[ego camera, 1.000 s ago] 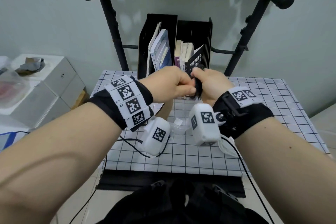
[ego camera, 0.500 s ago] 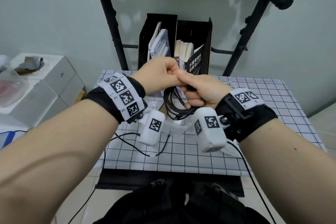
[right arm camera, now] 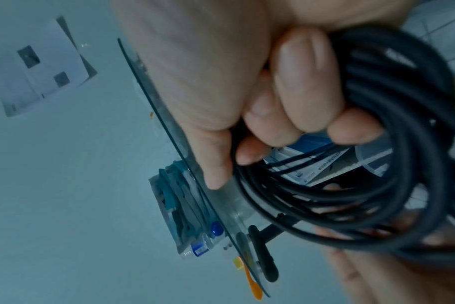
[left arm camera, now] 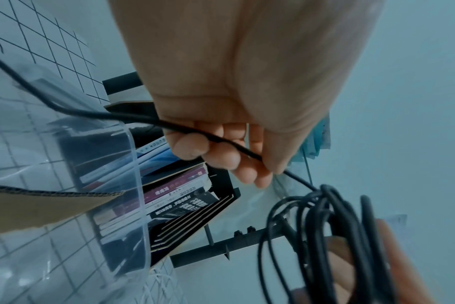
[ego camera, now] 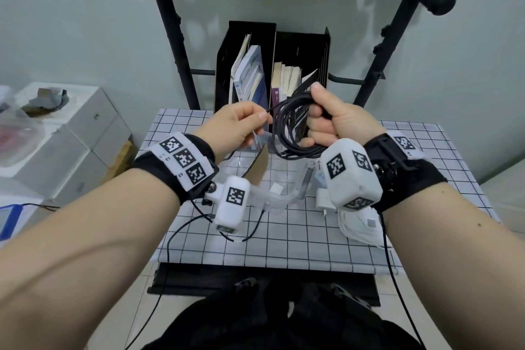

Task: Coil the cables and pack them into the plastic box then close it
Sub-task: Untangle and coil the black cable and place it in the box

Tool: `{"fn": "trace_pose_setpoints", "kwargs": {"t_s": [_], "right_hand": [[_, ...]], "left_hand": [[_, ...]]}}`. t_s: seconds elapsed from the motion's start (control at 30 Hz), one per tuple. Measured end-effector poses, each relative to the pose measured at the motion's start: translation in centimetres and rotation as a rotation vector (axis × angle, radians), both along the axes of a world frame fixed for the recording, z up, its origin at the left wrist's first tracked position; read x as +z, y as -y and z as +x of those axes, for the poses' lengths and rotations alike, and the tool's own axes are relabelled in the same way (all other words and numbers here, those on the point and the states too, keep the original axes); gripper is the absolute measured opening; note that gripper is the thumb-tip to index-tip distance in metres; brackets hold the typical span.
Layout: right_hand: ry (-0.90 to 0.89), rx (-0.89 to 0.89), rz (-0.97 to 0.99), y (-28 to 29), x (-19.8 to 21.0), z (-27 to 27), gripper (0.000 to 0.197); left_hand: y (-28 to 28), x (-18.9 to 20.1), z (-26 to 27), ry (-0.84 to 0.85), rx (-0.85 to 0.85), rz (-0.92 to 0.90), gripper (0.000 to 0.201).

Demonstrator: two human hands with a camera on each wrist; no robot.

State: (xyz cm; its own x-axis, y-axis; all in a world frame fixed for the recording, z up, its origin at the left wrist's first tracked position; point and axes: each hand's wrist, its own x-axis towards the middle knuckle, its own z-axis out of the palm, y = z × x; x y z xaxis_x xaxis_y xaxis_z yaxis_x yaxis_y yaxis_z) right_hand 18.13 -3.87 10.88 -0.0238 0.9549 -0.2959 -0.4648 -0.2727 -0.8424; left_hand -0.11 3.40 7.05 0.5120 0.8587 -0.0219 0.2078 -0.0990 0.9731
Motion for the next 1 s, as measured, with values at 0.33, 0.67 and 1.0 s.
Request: {"fn": "trace_pose_setpoints", "kwargs": {"t_s": [0.33,0.67,1.0], "right_hand": [[-0.154,-0.218,0.017,-0.3,-0.5,2.1,0.044],[-0.179,-0.423,-0.024,-0.8,-0.5,3.7,0.046],[-0.277,-0.645,-0.062,-1.3,-0.3,4.0,0.048]], "left_hand": [[1.1,-2.1,-1.0,-0.118,-0.08,0.02,0.023],[0.6,-3.5,-1.4,-0.278,-0.093,0.04,0.008],[1.0,-3.8,-2.2,-0.308,-0.03,0.016,0.007]]}}
